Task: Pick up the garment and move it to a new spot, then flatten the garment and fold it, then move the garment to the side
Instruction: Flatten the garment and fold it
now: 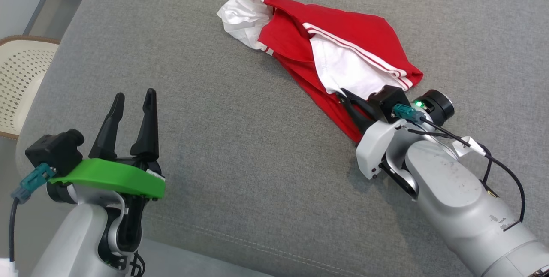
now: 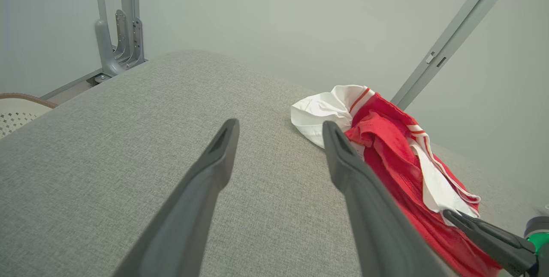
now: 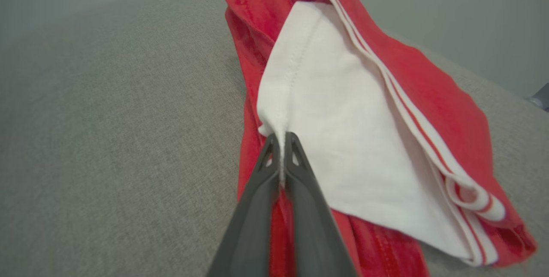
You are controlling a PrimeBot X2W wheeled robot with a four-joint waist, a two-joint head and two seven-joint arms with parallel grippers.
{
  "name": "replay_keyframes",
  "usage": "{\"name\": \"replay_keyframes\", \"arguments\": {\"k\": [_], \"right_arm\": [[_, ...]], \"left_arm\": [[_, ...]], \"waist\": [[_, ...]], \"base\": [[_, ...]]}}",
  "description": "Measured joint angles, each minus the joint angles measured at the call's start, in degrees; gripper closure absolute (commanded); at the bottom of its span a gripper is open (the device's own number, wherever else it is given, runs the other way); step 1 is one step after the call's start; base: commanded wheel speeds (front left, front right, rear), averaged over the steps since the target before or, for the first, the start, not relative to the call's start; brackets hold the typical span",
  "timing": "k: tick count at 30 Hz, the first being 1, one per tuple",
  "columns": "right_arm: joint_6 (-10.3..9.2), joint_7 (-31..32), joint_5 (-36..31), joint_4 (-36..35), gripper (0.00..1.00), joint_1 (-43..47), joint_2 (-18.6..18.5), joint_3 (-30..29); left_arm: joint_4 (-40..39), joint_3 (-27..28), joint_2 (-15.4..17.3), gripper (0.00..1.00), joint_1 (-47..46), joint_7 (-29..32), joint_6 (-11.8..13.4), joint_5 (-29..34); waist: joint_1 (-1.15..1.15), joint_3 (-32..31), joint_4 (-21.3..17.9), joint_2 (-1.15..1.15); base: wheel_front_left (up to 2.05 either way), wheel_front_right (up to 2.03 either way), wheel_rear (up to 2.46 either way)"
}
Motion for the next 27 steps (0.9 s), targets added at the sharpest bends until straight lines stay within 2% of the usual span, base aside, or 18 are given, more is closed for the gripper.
{"name": "replay_keyframes", "arguments": {"k": [7,14,21,27], "right_arm": [[0.0,-1.55,0.42,-0.08,1.0,-0.93,0.54,-0.74],[0.14,-2.2,4.07,-5.21,1.0,-2.61,0.2,-2.45],[0.54,0.36,16.49,-12.45,1.0,-4.06,-0.29,-6.71],[0.54,8.31,26.87,-22.48,1.0,-9.14,0.03,-2.56]], "left_arm": [[-0.03,1.58,0.0,0.0,1.06,-0.07,0.0,0.47],[0.02,2.34,-0.12,0.0,1.78,-0.08,0.01,0.89],[0.22,1.81,-1.33,0.0,3.72,-0.05,0.01,1.25],[-0.04,-0.79,-3.2,0.0,4.09,0.15,0.01,1.25]], "waist": [[0.0,-0.27,-0.57,0.0],[0.0,-2.42,-1.41,0.0],[0.0,-5.6,-2.63,0.0],[0.0,-8.44,-3.59,0.0]], "base": [[0.0,0.0,0.0],[0.0,0.0,0.0],[0.0,0.0,0.0],[0.0,0.0,0.0]]}}
